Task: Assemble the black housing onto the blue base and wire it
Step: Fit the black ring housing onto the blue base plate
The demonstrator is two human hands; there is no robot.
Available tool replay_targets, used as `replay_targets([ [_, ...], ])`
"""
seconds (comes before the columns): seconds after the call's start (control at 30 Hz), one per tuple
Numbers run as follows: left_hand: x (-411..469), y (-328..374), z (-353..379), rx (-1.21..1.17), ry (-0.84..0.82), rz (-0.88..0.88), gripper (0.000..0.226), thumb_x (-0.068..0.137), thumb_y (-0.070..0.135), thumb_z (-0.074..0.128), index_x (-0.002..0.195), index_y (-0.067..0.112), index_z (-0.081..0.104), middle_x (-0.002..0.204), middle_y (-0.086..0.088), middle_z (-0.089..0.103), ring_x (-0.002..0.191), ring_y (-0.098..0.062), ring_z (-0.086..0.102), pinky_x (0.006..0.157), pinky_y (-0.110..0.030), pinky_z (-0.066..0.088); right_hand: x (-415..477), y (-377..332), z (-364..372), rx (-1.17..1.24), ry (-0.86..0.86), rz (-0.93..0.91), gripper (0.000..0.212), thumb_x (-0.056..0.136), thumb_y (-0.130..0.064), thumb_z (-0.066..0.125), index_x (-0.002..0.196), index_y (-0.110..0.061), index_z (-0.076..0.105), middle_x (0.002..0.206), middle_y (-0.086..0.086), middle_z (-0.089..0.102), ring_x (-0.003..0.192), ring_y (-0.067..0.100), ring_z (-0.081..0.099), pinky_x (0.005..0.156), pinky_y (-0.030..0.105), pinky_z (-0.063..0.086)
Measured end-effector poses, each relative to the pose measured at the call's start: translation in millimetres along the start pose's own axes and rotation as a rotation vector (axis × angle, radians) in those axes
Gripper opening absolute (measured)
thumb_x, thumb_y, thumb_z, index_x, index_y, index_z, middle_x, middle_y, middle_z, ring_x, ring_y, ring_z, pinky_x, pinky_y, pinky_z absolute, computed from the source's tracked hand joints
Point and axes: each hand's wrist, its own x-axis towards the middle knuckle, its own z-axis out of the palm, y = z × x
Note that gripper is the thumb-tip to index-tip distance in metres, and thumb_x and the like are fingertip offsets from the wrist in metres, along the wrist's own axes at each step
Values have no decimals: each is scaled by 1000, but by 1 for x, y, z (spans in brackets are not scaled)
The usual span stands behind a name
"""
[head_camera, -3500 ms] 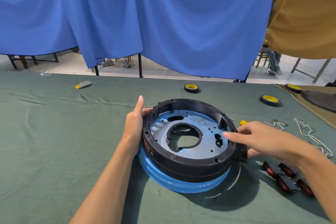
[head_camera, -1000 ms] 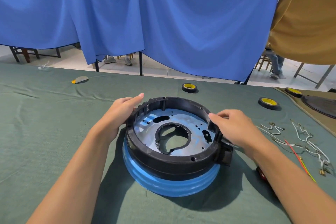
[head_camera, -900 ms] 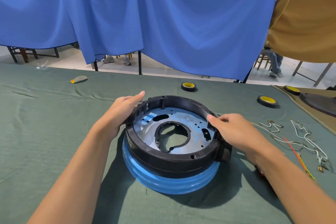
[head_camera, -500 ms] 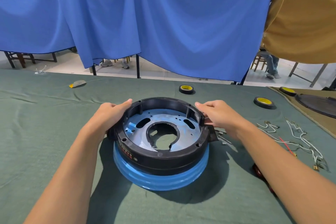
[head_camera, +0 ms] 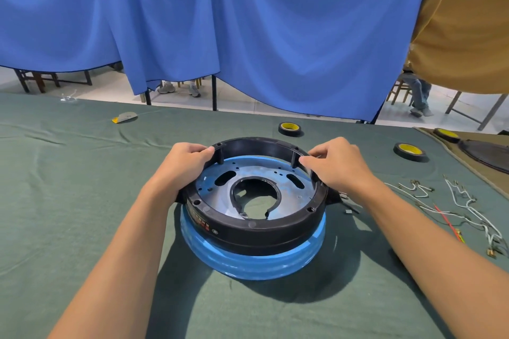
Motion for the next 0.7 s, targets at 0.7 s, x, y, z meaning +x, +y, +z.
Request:
replay_targets([
  [0.7,8,-5,3,10,-5,-3,23,96,39,55,80,32,70,92,-13,74,88,-33,71,86,-52,57,-28,16,-13,-273,-79,195,73,83,-81,23,114,-23,55,113,7,62,95,27,62,79,39,46],
])
